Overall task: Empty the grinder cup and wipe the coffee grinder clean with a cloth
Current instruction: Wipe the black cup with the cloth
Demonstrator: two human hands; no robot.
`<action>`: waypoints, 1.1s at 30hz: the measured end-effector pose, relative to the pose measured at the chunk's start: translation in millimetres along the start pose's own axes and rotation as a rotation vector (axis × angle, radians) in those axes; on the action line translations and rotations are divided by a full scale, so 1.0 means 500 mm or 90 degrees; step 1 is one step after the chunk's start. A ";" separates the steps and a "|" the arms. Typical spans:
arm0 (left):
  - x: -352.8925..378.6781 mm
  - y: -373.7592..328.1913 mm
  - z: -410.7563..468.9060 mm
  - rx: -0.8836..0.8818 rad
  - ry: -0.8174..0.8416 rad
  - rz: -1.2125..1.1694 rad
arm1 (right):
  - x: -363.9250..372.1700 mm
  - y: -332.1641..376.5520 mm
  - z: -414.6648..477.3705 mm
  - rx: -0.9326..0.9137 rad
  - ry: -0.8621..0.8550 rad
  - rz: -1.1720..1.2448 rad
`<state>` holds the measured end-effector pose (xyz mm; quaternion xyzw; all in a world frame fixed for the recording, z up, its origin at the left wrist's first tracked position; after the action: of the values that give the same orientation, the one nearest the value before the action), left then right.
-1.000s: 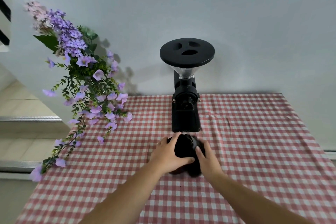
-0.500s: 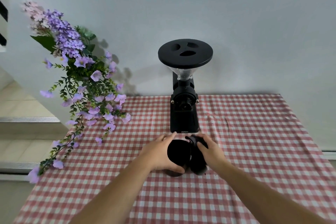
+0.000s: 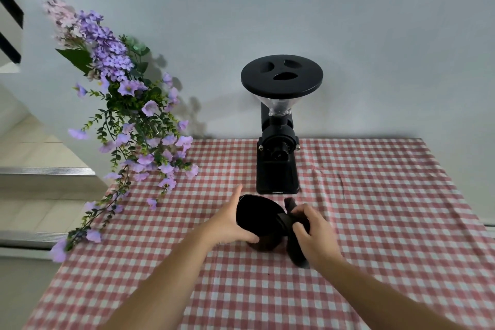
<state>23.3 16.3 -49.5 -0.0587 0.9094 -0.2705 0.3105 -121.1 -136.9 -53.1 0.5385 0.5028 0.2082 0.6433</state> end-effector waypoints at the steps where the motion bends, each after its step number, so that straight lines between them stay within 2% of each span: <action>1: 0.014 0.003 0.002 -0.007 0.010 -0.024 | 0.004 0.003 0.000 -0.023 -0.010 0.011; 3: 0.047 0.000 0.003 -0.003 -0.048 -0.054 | 0.008 -0.002 0.004 -0.019 -0.024 0.049; 5: 0.077 -0.005 0.002 -0.001 -0.146 -0.081 | 0.010 -0.015 0.007 0.052 -0.013 0.087; 8: 0.096 -0.009 0.003 0.029 -0.244 -0.104 | 0.005 -0.032 0.012 0.127 0.038 0.054; 12: 0.067 -0.007 0.013 0.037 -0.170 -0.085 | -0.012 -0.007 0.036 0.090 0.061 0.051; 16: 0.014 -0.017 0.015 0.074 -0.153 0.100 | 0.004 -0.006 0.020 0.097 0.120 0.067; 19: 0.012 -0.023 0.010 0.061 -0.129 0.152 | 0.019 -0.017 0.007 0.111 0.135 0.049; 22: 0.039 -0.022 0.006 0.028 -0.173 0.137 | 0.007 -0.017 0.030 0.100 0.069 0.010; 26: 0.057 -0.018 0.013 0.047 -0.264 0.062 | -0.011 -0.006 0.064 0.036 -0.032 0.059; 29: 0.047 -0.019 0.015 0.064 -0.241 0.052 | 0.007 -0.009 0.060 0.004 -0.002 0.050; 33: 0.022 -0.025 0.013 0.104 -0.146 0.079 | 0.016 -0.040 0.041 0.106 0.042 0.042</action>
<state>17.3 -0.4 -53.0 -0.0072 0.8448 -0.3155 0.4321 -105.5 -147.1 -76.2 0.5993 0.5212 0.2042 0.5722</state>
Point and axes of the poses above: each hand's wrist, its own z-axis towards the middle knuckle, its own x-axis out of the palm, y = z × x, the point moved 2 cm from there along z, towards the middle knuckle, and after that the axes turned 11 degrees about -x, right-handed, at the moved point
